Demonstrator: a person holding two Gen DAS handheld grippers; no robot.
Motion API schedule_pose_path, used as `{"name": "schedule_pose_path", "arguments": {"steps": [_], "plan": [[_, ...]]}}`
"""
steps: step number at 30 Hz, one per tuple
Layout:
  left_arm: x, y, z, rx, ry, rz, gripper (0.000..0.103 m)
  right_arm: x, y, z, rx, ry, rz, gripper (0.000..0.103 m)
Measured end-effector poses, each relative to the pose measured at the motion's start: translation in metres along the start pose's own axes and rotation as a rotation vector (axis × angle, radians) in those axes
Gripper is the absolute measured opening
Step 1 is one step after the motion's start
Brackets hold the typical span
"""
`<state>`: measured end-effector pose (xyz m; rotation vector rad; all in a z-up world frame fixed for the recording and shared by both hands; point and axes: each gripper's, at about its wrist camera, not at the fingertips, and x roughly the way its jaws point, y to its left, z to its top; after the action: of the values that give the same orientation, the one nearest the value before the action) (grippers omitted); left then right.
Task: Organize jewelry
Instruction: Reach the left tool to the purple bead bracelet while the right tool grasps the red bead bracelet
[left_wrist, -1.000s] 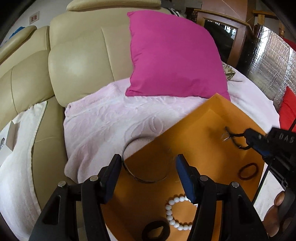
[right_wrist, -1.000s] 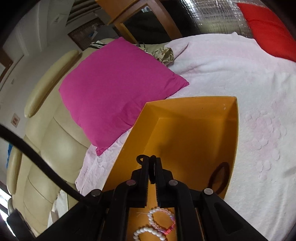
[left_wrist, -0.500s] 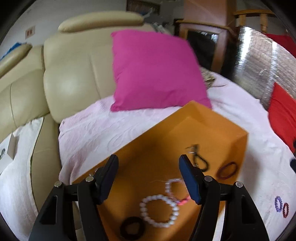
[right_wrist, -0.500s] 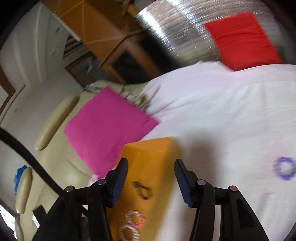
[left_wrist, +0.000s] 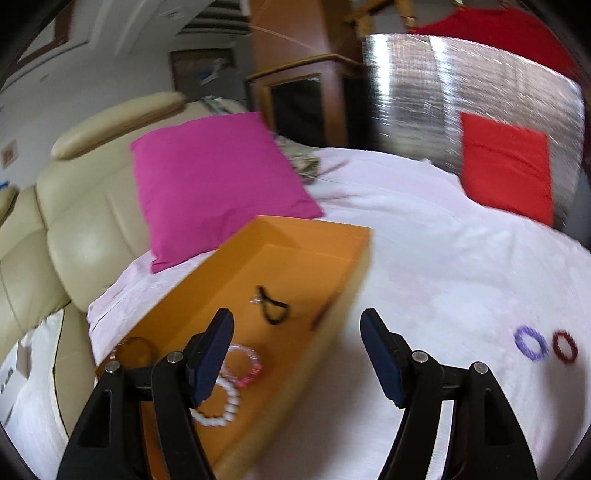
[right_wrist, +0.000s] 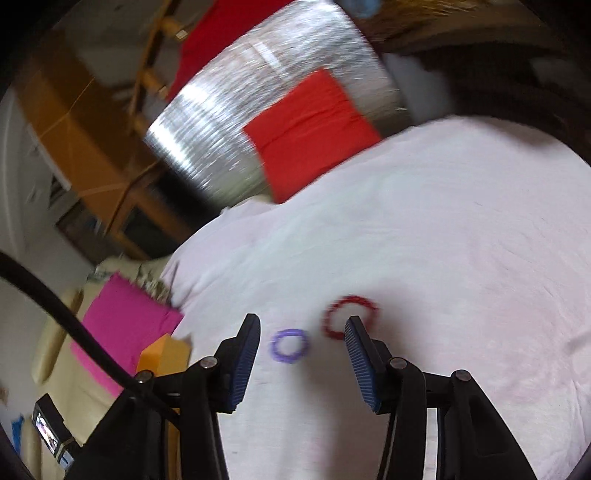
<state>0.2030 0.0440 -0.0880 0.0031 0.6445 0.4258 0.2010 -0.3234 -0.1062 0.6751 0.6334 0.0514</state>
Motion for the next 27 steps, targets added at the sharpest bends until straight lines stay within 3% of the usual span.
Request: {"name": "schedule_pose_path", "arguments": {"steps": [4,9,16,21,22,27], "plan": [[-0.003,-0.035,-0.007,0.083,0.001,-0.034,0.072,0.011,-0.032,-0.005,0.073,0.062,-0.023,0.041],[-0.004,-0.074,-0.015,0.165,0.018,-0.100,0.072,0.028,-0.042,0.002,0.078,0.112,-0.030,0.041],[0.010,-0.112,-0.029,0.225,0.122,-0.253,0.072,0.063,-0.062,0.007,0.095,0.172,-0.097,0.032],[0.023,-0.129,-0.031,0.285,0.146,-0.366,0.072,0.094,-0.047,0.015,0.028,0.201,-0.143,0.032],[0.026,-0.133,-0.030,0.300,0.147,-0.388,0.072,0.099,-0.040,0.016,-0.008,0.195,-0.187,0.032],[0.044,-0.146,-0.022,0.266,0.203,-0.525,0.072,0.117,-0.028,0.013,-0.105,0.196,-0.281,0.032]]}}
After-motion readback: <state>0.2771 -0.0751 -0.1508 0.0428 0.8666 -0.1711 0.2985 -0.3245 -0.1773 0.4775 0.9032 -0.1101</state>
